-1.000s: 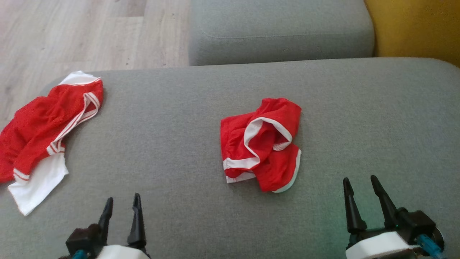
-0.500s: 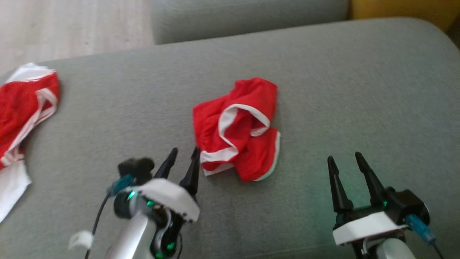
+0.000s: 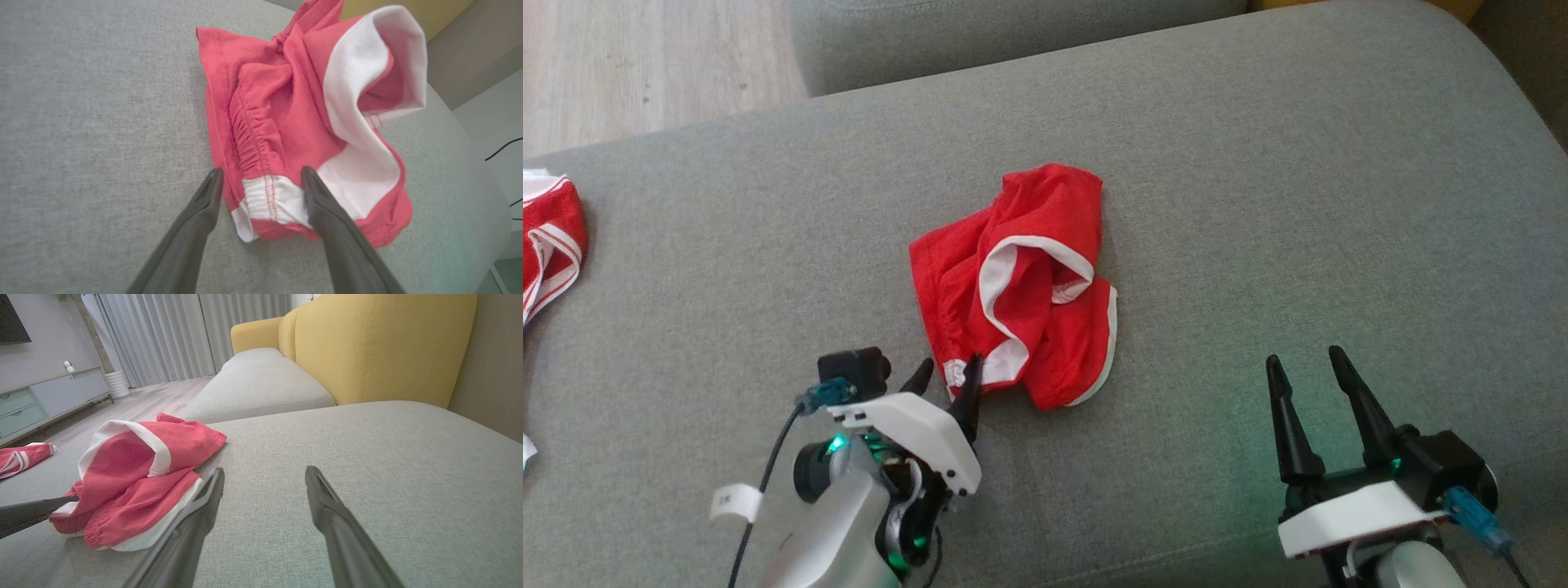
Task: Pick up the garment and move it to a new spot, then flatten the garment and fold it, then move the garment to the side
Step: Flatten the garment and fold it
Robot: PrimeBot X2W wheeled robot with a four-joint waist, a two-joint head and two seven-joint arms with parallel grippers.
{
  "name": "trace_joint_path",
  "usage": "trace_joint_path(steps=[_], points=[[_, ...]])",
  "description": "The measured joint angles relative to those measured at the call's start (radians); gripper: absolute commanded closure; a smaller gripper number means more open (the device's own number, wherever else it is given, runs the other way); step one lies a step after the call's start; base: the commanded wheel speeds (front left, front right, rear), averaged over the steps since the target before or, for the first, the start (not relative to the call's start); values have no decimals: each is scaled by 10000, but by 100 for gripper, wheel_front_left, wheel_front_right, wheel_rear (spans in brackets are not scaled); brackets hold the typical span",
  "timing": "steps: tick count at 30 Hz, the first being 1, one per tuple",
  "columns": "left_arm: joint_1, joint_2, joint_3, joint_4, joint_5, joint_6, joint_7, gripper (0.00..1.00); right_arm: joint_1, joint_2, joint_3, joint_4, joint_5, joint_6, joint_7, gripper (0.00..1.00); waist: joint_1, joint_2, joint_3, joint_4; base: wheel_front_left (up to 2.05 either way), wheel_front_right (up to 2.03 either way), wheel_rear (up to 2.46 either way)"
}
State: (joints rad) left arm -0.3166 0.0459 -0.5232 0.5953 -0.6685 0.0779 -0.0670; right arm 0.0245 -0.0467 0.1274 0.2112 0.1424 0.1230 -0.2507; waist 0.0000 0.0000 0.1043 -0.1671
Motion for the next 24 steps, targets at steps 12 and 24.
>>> trace_joint_path(steps=[12, 24], points=[[-7, -4, -826, 226, -272, 42, -150, 58, 1, 0, 12, 63, 63, 0, 0, 0, 0, 0, -120, -21, 0, 0, 0], [-826, 40, -863, -648, -665, 71, -161, 100, 0, 0, 25, 104, 151, 0, 0, 0, 0, 0, -80, -254, 0, 0, 0]])
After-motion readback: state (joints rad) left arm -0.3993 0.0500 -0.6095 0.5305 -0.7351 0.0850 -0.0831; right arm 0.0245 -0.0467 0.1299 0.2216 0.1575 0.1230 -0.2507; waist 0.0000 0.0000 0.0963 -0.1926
